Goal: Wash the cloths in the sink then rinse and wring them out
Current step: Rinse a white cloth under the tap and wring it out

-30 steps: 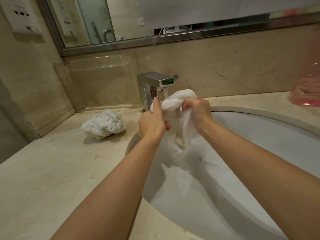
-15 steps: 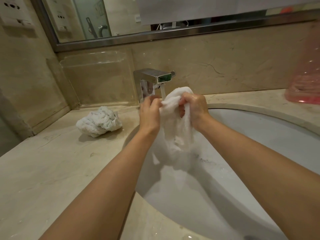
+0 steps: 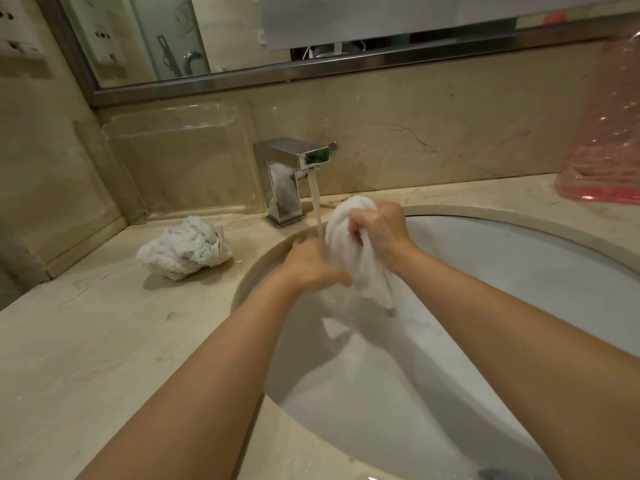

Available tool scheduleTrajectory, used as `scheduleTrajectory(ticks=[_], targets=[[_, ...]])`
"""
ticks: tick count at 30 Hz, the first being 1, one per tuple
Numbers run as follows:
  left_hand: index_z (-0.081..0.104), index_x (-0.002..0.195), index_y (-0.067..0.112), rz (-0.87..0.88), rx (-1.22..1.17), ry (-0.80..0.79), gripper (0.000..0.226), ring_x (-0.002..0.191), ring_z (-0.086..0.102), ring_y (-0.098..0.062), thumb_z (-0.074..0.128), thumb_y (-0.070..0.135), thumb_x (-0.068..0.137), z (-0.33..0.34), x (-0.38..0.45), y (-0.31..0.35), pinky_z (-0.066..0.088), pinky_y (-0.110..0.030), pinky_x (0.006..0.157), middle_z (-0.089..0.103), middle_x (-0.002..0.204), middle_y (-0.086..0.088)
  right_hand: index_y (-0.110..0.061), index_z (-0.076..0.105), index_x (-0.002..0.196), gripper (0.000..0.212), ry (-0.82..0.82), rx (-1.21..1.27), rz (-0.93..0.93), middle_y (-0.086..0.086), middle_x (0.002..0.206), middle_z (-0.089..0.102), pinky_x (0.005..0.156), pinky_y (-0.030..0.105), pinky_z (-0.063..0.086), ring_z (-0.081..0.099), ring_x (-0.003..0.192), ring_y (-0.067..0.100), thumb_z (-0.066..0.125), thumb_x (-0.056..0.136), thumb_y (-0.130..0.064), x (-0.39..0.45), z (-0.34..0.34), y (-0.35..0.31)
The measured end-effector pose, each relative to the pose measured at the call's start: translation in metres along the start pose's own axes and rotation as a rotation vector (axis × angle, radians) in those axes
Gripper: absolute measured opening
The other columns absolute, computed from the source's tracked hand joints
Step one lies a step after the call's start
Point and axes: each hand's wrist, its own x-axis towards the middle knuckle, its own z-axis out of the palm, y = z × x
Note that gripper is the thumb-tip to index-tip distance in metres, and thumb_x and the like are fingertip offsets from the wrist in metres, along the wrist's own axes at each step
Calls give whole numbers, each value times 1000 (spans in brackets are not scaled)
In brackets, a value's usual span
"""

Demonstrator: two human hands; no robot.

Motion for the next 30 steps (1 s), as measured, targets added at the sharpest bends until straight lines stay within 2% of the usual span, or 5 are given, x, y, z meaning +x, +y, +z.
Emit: scheduleTrajectory(ticks=[7, 16, 21, 25, 30], targets=[[71, 97, 15, 32, -549, 82, 24, 89, 69, -22, 63, 20, 74, -10, -8, 12, 54, -36, 80, 74, 91, -6, -5, 54, 57, 6, -263, 227, -6, 3, 50, 48, 40, 16, 36, 47, 46, 12, 56, 63, -5, -6, 8, -13], [67, 88, 20, -94, -794, 294, 27, 85, 68, -23, 69, 26, 62, -11, -6, 14, 54, -33, 72, 70, 84, -3, -3, 56, 123, 49, -209, 438, 301, 13, 102, 57, 92, 42, 40, 52, 100, 25, 32, 91, -31, 5, 3, 12], [62, 84, 8, -59, -1213, 249, 17, 73, 63, -18, 62, 18, 70, -22, -8, 19, 51, -33, 74, 64, 73, -5, -17, 54, 133, 84, -769, 235, 389, 8, 125, 63, 105, 51, 40, 58, 116, 27, 64, 67, -69, -1, 4, 33], [62, 86, 5, -27, -1446, 182, 14, 72, 64, -20, 53, 15, 89, -31, -13, 20, 54, -33, 70, 65, 70, -7, -14, 56, 124, 98, -967, 315, 365, 8, 108, 67, 91, 40, 53, 65, 98, 19, 92, 41, -52, -2, 11, 31], [63, 108, -1, -86, -1390, 167, 29, 79, 64, -23, 59, 20, 87, -29, -12, 19, 55, -38, 80, 67, 75, -9, -9, 54, 119, 54, -1018, 286, 368, 13, 107, 64, 89, 46, 55, 64, 101, 27, 80, 72, -9, -9, 15, 30]])
